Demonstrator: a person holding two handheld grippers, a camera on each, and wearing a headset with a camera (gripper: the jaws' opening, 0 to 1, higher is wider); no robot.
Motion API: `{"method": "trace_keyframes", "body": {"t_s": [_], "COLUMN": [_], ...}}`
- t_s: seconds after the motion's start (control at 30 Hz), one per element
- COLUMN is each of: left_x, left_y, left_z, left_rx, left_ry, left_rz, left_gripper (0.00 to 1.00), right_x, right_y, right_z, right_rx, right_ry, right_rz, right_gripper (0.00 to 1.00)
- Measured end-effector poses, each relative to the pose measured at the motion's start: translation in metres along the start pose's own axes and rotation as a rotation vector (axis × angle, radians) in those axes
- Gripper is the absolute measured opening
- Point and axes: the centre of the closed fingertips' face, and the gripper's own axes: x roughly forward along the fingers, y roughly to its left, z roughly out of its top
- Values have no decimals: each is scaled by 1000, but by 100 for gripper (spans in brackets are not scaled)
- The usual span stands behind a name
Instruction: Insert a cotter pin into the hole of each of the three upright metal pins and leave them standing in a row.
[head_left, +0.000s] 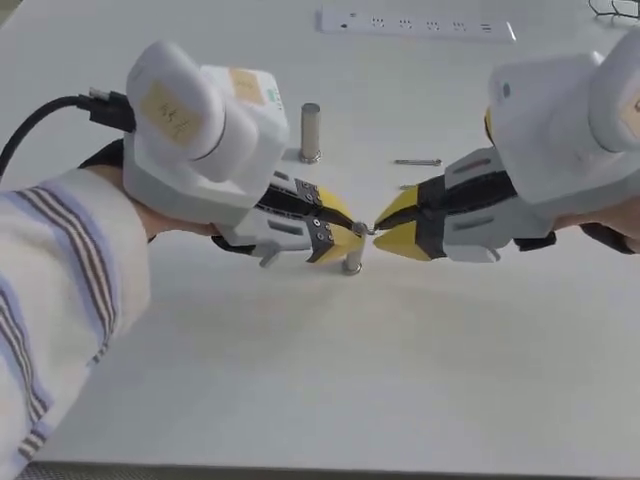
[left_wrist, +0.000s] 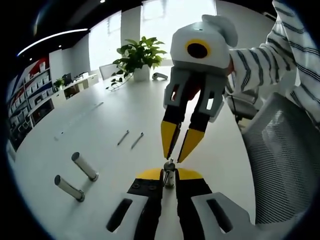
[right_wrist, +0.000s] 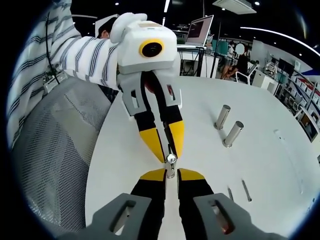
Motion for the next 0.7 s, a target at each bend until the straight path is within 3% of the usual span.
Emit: {"method": "trace_keyframes", "body": {"t_s": [0.13, 0.23, 0.43, 0.5, 0.6, 0.7], "left_x": [-5, -11, -22, -26, -34, -42], "left_y": [1, 4, 6, 10, 12, 16], "left_z": [-2, 0, -2, -2, -1, 0], "left_rx": [15, 15, -22, -74, -164, -194], "left_ry": [0, -30, -78, -104, -174, -218], "left_rz": [17, 51, 88, 121, 141, 173], "left_gripper": [18, 31, 47, 52, 59, 64], "right_x": [0, 1, 4, 5, 7, 10], "right_y": [1, 0, 1, 1, 0, 0], "right_z": [1, 2, 3, 4, 6, 7], "right_rx": [20, 45, 73, 83, 92, 104], "right_ry": [-7, -22, -35, -42, -47, -53], "right_rz": [-6, -9, -7, -6, -6, -2], "right_gripper": [8, 9, 9, 9, 9, 9]}}
